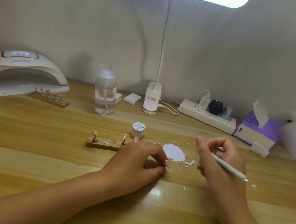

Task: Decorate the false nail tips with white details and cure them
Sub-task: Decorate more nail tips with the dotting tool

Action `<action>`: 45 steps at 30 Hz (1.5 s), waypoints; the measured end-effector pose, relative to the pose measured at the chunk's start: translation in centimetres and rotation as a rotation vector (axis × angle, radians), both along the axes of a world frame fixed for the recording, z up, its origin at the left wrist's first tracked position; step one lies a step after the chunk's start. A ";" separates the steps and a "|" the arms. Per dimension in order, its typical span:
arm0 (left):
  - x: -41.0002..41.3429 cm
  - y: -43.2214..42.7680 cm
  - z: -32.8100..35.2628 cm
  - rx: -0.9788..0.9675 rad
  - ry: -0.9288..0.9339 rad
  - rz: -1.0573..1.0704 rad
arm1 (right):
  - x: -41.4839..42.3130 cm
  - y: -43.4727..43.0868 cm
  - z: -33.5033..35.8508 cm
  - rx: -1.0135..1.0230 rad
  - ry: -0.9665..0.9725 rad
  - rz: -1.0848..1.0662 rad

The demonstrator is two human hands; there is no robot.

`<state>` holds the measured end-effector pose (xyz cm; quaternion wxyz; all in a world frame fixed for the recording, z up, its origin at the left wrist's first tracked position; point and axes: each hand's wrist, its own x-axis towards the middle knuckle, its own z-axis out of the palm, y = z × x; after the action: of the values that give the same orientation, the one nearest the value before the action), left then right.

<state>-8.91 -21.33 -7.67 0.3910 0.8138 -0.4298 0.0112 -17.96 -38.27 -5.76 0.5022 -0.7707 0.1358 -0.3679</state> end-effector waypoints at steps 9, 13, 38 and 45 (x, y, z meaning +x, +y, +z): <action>-0.5 -0.1 -0.2 0.025 -0.043 0.064 | -0.5 -3.2 -0.7 -0.802 0.285 0.058; -0.6 0.2 -0.1 0.013 -0.100 0.054 | -0.4 -3.8 -0.8 -0.878 0.354 0.095; 3.9 4.8 1.9 0.326 -0.399 0.481 | -0.9 -5.9 -0.6 -0.564 0.606 -0.322; 3.2 4.5 2.2 0.308 -0.446 0.445 | -0.4 -5.7 -0.9 -0.704 0.759 -0.295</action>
<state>-5.67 -16.83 -5.43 0.1480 0.9146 -0.3134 0.2084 -18.36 -43.97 -6.62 0.0721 -0.9439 0.2833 -0.1534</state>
